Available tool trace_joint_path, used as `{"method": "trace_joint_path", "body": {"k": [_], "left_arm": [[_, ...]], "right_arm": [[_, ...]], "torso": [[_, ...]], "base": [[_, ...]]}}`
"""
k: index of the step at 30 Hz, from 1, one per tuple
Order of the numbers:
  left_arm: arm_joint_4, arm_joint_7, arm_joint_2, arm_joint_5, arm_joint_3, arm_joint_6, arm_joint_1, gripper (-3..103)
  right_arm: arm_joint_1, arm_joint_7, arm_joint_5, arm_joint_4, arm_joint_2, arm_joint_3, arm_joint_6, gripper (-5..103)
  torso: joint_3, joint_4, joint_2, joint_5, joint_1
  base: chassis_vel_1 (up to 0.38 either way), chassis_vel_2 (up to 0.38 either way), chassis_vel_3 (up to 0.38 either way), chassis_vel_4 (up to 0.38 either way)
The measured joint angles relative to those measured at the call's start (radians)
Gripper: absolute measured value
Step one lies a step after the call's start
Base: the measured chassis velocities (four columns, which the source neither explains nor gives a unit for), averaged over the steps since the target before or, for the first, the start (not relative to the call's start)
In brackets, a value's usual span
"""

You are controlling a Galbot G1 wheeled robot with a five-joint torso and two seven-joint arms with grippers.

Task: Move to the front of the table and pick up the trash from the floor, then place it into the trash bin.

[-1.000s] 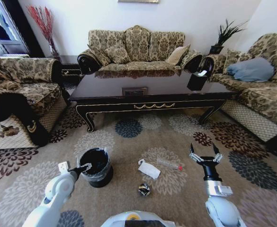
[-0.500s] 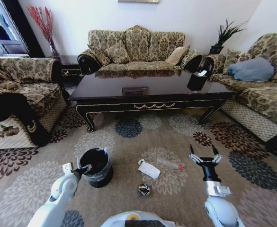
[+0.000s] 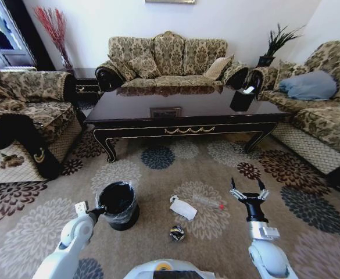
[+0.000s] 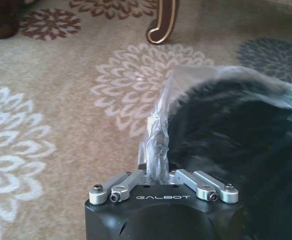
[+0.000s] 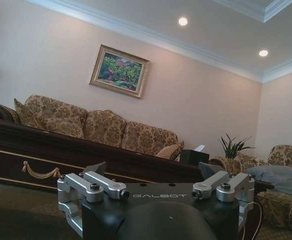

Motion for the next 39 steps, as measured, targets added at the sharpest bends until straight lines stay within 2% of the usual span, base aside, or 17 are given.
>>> {"method": "trace_joint_path", "body": {"k": [4,8,11,13,16,17,19,21,23,25,27,30,31,35,36,37,39], "left_arm": [[-0.012,0.003,0.006,-0.002,-0.021,0.006,0.015,4],[-0.033,-0.003,0.011,0.000,-0.049,0.007,0.027,4],[-0.073,-0.017,0.022,-0.029,-0.091,0.007,0.031,4],[-0.082,-0.021,0.025,-0.036,-0.101,0.006,0.032,4],[-0.125,-0.035,0.042,-0.059,-0.151,0.005,0.043,4],[-0.125,-0.035,0.042,-0.059,-0.151,0.005,0.043,4],[-0.164,-0.042,0.048,-0.088,-0.194,0.006,0.056,4],[-0.175,-0.043,0.049,-0.098,-0.206,0.007,0.059,4],[-0.218,-0.048,0.054,-0.134,-0.248,0.017,0.074,4],[-0.233,-0.049,0.056,-0.142,-0.259,0.019,0.081,4],[-0.270,-0.052,0.063,-0.160,-0.287,0.024,0.097,4],[-0.307,-0.052,0.066,-0.176,-0.310,0.025,0.104,4],[-0.307,-0.052,0.066,-0.176,-0.310,0.025,0.104,4],[-0.324,-0.052,0.066,-0.181,-0.315,0.025,0.103,4],[-0.324,-0.052,0.066,-0.181,-0.315,0.025,0.103,4],[-0.325,-0.052,0.066,-0.181,-0.313,0.025,0.100,4],[-0.325,-0.052,0.066,-0.182,-0.310,0.025,0.095,4]], "right_arm": [[0.013,0.010,0.003,-0.007,-0.005,-0.017,-0.001,100],[0.035,0.027,0.025,-0.029,-0.012,-0.049,-0.007,100],[0.053,0.031,0.085,-0.052,-0.044,-0.093,-0.011,100],[0.057,0.024,0.102,-0.058,-0.059,-0.105,-0.011,100],[0.074,-0.048,0.157,-0.087,-0.138,-0.160,0.007,100],[0.074,-0.048,0.157,-0.087,-0.138,-0.160,0.007,100],[0.089,-0.138,0.173,-0.101,-0.204,-0.199,0.008,100],[0.093,-0.162,0.179,-0.104,-0.219,-0.206,0.005,100],[0.119,-0.267,0.208,-0.131,-0.274,-0.244,0.001,100],[0.128,-0.298,0.218,-0.144,-0.290,-0.258,0.001,100],[0.159,-0.374,0.233,-0.204,-0.330,-0.313,0.020,100],[0.193,-0.473,0.224,-0.284,-0.363,-0.393,0.057,100],[0.193,-0.473,0.224,-0.284,-0.363,-0.393,0.057,100],[0.258,-0.623,0.199,-0.371,-0.390,-0.510,0.095,100],[0.258,-0.623,0.199,-0.371,-0.390,-0.510,0.095,100],[0.299,-0.669,0.180,-0.408,-0.398,-0.563,0.106,100],[0.344,-0.706,0.162,-0.447,-0.406,-0.617,0.118,100]], "torso": [[0.000,0.0001,0.000,-0.0002,0.000],[0.000,0.0003,0.000,0.0003,0.000],[0.000,-0.0001,0.000,0.0001,0.000],[0.000,-0.0001,0.000,0.0002,0.000],[0.000,0.0001,0.000,0.0002,0.000],[0.000,0.0001,0.000,0.0002,0.000],[0.000,0.0004,0.000,0.0002,0.000],[0.000,0.0003,0.000,0.0001,0.000],[0.000,-0.0002,0.000,0.0003,0.000],[0.000,0.0001,0.000,0.0002,0.000],[0.000,0.0003,0.000,0.0002,0.000],[0.000,0.0002,0.000,0.0004,0.000],[0.000,0.0002,0.000,0.0004,0.000],[0.000,-0.0001,0.000,0.0003,0.000],[0.000,-0.0001,0.000,0.0003,0.000],[0.000,0.0001,0.000,0.0001,0.000],[0.000,0.0003,0.000,0.0001,0.000]], "base": [[0.000,0.000,0.000,0.000],[0.000,0.000,0.000,0.000],[0.000,0.000,0.000,0.000],[0.000,0.000,0.000,0.000],[0.000,0.000,0.000,0.000],[0.000,0.000,0.000,0.000],[0.000,0.000,0.000,0.000],[0.000,0.000,0.000,0.000],[0.000,0.000,0.000,0.000],[0.000,0.000,0.000,0.000],[0.000,0.000,0.000,0.000],[0.000,0.000,0.000,0.000],[0.000,0.000,0.000,0.000],[0.000,0.000,0.000,0.000],[0.000,0.000,0.000,0.000],[0.000,0.000,0.000,0.000],[0.000,0.000,0.000,0.000]]}}
